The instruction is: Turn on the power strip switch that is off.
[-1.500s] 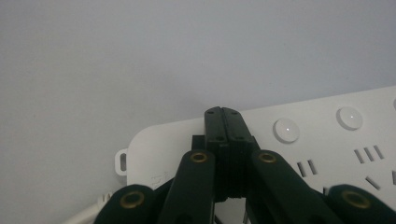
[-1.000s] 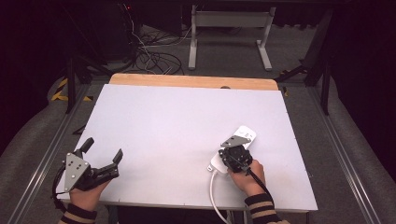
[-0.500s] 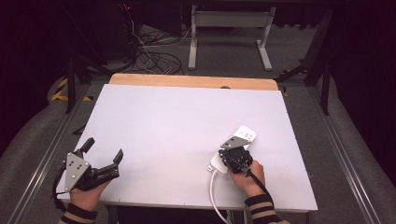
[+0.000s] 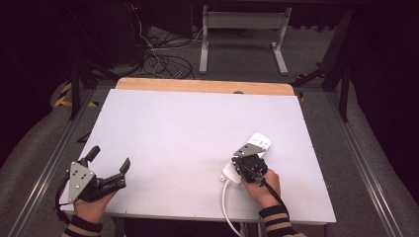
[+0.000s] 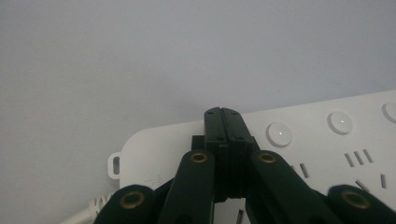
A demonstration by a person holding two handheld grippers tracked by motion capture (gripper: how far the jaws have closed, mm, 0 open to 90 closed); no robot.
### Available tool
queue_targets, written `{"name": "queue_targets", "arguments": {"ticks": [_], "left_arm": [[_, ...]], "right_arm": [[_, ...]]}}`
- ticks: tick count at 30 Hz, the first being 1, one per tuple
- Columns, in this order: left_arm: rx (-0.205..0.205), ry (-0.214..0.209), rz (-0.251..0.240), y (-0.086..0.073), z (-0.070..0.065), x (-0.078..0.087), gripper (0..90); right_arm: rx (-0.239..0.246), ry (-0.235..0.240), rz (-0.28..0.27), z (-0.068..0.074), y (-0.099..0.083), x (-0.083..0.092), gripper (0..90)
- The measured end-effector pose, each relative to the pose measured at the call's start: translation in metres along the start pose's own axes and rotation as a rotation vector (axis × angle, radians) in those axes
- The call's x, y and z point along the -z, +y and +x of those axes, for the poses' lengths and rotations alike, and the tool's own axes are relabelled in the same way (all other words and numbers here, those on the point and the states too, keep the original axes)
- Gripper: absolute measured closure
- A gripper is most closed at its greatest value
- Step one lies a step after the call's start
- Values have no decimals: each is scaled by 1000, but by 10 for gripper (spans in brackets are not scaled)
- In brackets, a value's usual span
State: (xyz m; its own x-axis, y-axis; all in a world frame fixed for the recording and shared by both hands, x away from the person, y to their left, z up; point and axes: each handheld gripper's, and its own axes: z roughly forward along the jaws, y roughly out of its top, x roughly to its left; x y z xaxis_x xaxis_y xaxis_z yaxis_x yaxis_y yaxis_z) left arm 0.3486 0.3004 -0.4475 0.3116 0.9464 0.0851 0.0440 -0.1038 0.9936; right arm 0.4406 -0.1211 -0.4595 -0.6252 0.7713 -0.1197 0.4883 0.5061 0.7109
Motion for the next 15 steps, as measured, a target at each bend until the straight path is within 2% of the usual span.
{"name": "queue_targets", "arguments": {"ticks": [9,11,13,15], "left_arm": [[3,0,0,0,0,0,33],[5,-1,0,0,1,0,33],[8,-1,-4,0,1,0,33],[9,-1,-3,0,1,0,33]], "right_arm": [[-4,3,-4,0,-1,0,900],[7,3,-6,0,0,1,900],[31,-5,-64,0,0,6,900],[31,-8,-84,-1,1,7,900]]}}
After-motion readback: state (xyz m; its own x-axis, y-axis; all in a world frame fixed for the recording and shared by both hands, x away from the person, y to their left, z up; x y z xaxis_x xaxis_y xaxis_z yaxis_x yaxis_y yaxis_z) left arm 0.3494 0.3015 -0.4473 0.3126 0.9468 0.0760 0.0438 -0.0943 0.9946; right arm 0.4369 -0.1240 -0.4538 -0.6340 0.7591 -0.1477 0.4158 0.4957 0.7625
